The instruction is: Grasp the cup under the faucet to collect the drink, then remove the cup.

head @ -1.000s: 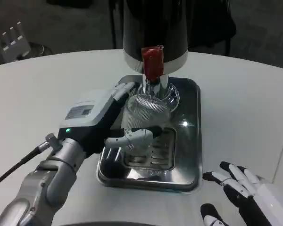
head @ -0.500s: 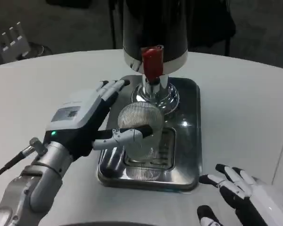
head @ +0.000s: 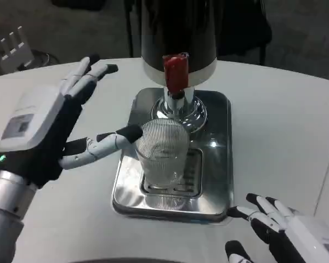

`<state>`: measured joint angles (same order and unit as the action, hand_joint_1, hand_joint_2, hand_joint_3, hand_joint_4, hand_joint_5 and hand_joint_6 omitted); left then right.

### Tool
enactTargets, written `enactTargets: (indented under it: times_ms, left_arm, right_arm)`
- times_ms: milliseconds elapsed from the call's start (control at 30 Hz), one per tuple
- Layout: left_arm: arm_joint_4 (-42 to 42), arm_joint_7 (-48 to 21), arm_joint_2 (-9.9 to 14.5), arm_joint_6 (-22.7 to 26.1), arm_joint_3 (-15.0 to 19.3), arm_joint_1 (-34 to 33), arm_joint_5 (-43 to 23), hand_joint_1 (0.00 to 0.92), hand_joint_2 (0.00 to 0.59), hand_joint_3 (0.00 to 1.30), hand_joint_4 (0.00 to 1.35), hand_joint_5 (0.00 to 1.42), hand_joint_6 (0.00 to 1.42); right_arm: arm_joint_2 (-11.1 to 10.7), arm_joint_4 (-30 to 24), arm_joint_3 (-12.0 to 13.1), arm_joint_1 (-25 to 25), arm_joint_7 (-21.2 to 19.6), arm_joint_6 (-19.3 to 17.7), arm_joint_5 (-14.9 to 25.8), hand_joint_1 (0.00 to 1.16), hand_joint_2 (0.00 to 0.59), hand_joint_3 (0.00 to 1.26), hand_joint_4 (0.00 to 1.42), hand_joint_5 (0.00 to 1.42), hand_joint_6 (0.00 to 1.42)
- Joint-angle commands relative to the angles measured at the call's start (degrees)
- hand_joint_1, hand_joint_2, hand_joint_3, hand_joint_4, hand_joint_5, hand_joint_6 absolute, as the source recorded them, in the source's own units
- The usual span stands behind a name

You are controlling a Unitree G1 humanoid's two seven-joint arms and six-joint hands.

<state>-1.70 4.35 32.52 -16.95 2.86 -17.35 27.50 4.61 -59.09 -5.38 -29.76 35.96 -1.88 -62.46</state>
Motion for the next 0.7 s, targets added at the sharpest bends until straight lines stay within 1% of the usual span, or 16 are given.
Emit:
enactTargets:
  times_ms: [33,133,200,233,300,367,500,567,633,700]
  left_arm:
    - [-3.86,-0.32,-0.19,-3.08,5.59,4.3,-6.72,0.048,0.123,0.21,0.04,0.15,0.38]
    - [-5.42,-1.48,-0.76,-3.6,7.87,4.75,-11.36,0.015,0.123,0.25,0.15,0.24,0.46]
    - [-7.97,-3.91,-1.12,-2.32,9.66,3.79,-17.7,0.001,0.124,0.29,0.21,0.3,0.49]
    - [-9.12,-5.66,-1.18,-1.0,10.22,3.01,-21.31,0.0,0.119,0.31,0.25,0.34,0.5]
    - [-10.84,-10.28,-1.33,3.95,11.05,0.31,-30.75,0.0,0.12,0.32,0.29,0.41,0.56]
    - [-11.8,-13.97,-0.87,8.56,11.72,-2.26,-37.5,0.0,0.119,0.32,0.34,0.46,0.59]
    - [-12.06,-21.52,1.06,19.07,12.21,-8.48,-48.63,0.0,0.121,0.32,0.32,0.45,0.59]
    - [-11.81,-23.81,1.48,22.8,12.24,-10.4,-51.39,0.0,0.125,0.3,0.28,0.42,0.55]
    - [-10.95,-26.37,1.97,26.32,11.96,-12.48,-54.03,0.0,0.12,0.26,0.23,0.36,0.48]
    - [-9.38,-30.35,3.09,29.33,10.94,-15.35,-56.04,0.0,0.11,0.21,0.17,0.31,0.42]
  right_arm:
    - [0.83,-0.91,-1.28,1.62,1.17,1.54,-0.83,0.02,0.488,0.2,0.03,0.0,0.0]
    - [0.54,-0.91,-1.72,2.24,1.33,2.32,-1.24,0.02,0.488,0.2,0.03,0.0,0.0]
    - [0.27,-0.91,-1.97,2.43,1.33,2.86,-1.41,0.02,0.488,0.2,0.03,0.0,0.0]
    - [0.12,-0.91,-2.09,2.44,1.36,3.07,-1.49,0.02,0.488,0.2,0.03,0.0,0.0]
    - [-0.14,-0.91,-2.26,2.47,1.37,3.4,-1.58,0.02,0.488,0.2,0.03,0.0,0.0]
    - [-0.3,-0.91,-2.36,2.58,1.34,3.63,-1.6,0.02,0.488,0.2,0.03,0.0,0.0]
    - [-0.47,-0.91,-2.36,2.9,1.35,3.97,-1.6,0.02,0.488,0.2,0.03,0.0,0.0]
    - [-0.56,-0.91,-2.28,2.82,1.33,4.03,-1.61,0.02,0.488,0.2,0.03,0.0,0.0]
    - [-0.61,-0.91,-2.3,2.76,1.32,3.93,-1.73,0.02,0.488,0.2,0.03,0.0,0.0]
    - [-0.65,-0.91,-2.36,2.76,1.23,3.83,-1.75,0.02,0.488,0.2,0.03,0.0,0.0]
